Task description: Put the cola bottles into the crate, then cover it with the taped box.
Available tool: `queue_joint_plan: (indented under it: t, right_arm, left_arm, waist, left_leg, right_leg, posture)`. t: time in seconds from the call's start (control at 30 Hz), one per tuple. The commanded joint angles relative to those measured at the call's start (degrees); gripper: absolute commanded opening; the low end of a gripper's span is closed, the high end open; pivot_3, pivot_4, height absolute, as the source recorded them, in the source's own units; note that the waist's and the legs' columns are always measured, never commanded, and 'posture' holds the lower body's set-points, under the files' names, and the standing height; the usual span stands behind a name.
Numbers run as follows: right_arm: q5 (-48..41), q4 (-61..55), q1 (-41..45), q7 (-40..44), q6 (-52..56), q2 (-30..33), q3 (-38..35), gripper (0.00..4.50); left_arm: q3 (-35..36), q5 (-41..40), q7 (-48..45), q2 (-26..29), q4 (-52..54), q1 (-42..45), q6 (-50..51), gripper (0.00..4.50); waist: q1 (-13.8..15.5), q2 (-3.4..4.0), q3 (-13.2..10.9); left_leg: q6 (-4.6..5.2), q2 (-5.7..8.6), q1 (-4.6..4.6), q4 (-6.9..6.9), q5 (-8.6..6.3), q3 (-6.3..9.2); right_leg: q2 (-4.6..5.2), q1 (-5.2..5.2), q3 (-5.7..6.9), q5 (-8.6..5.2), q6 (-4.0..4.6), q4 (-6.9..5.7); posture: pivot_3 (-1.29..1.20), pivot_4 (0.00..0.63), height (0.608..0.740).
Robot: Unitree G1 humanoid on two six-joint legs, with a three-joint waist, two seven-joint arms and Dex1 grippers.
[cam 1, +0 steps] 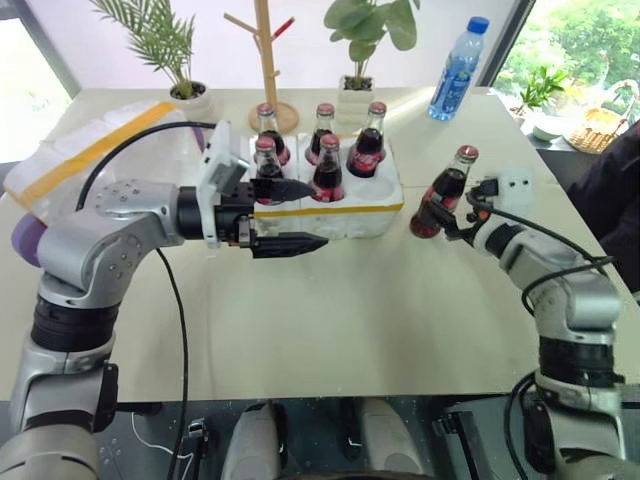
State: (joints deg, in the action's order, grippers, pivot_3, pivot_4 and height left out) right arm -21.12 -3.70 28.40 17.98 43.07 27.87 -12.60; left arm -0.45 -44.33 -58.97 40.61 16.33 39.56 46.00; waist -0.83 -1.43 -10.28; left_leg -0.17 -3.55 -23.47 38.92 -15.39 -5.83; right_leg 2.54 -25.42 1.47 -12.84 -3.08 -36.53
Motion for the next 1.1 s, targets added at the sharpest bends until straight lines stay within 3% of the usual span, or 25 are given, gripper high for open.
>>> queue_joint_plan:
  t: [0.03, 0.1, 0.17, 0.23, 0.37, 0.53, 1.1]
  right_arm:
    - [1.54, 4.57, 2.89, 0.67, -4.46, -0.5, 0.45, 4.45]
    - [2.36, 8.62, 4.8, 0.88, -6.95, -0.79, 0.77, 4.22]
    - [2.56, 10.48, 6.6, 1.24, -8.16, -0.32, 0.4, 3.62]
    - [2.27, 10.69, 8.39, 2.04, -9.66, 0.76, -0.3, 2.66]
    - [-0.87, 11.03, 16.18, 4.76, -13.46, 2.82, -3.6, 2.64]
    - [-6.82, 8.63, 22.36, 9.4, -8.79, 1.87, -3.3, 2.64]
    - [-3.65, 3.5, 16.56, 12.75, -5.47, -1.41, 8.47, 2.64]
  left_arm:
    - [1.66, 0.19, 0.03, 1.05, 1.3, 0.47, -0.72, 4.5]
    - [2.14, 0.07, 0.39, 1.36, 1.57, 0.17, -0.67, 4.5]
    - [2.69, -0.01, 0.98, 1.65, 1.83, -0.04, -0.63, 4.5]
    - [3.29, -0.28, 1.44, 1.91, 1.97, -0.25, -0.55, 4.5]
    - [4.44, -0.34, 2.4, 2.47, 2.26, -1.19, -0.63, 4.5]
    - [4.83, -0.58, 2.97, 2.5, 2.52, -1.75, -0.69, 4.5]
    - [4.7, 0.53, 3.62, 2.63, 1.65, -1.35, -1.74, 4.5]
  waist:
    - [0.07, 0.0, 0.0]
    - [0.02, 0.0, 0.0]
    - [0.01, 0.01, -0.01]
    - [0.12, 0.01, -0.02]
    - [0.02, 0.36, -0.29]
    - [-0.27, 0.6, -0.48]
    - [0.03, 0.57, -0.47]
  left_leg:
    - [0.0, 0.0, 0.0, 0.0, 0.0, 0.0]
    - [0.0, 0.0, 0.0, 0.0, 0.0, 0.0]
    - [0.0, 0.0, 0.0, 0.0, 0.0, 0.0]
    - [0.0, 0.0, 0.0, 0.0, 0.0, 0.0]
    - [0.0, 0.02, -0.06, 0.0, 0.0, -0.03]
    - [0.0, -0.03, -0.07, -0.08, 0.0, -0.03]
    - [-0.01, 0.02, -0.07, -0.03, 0.01, -0.04]
  right_leg:
    - [0.0, 0.0, 0.0, 0.0, 0.0, 0.0]
    - [0.0, 0.0, 0.0, 0.0, 0.0, 0.01]
    - [0.0, 0.0, 0.0, 0.0, -0.01, 0.02]
    - [0.01, 0.0, 0.0, 0.0, -0.01, 0.01]
    - [0.05, -0.06, -0.04, 0.01, -0.02, 0.02]
    - [-0.07, -0.15, -0.09, 0.02, -0.03, -0.03]
    - [0.04, -0.11, -0.02, 0.01, -0.02, -0.05]
  posture:
    - [0.0, 0.15, 0.74]
    - [0.0, 0.15, 0.74]
    - [0.0, 0.15, 0.74]
    - [0.0, 0.15, 0.74]
    - [0.0, 0.15, 0.74]
    - [0.0, 0.15, 0.74]
    - [0.0, 0.15, 0.74]
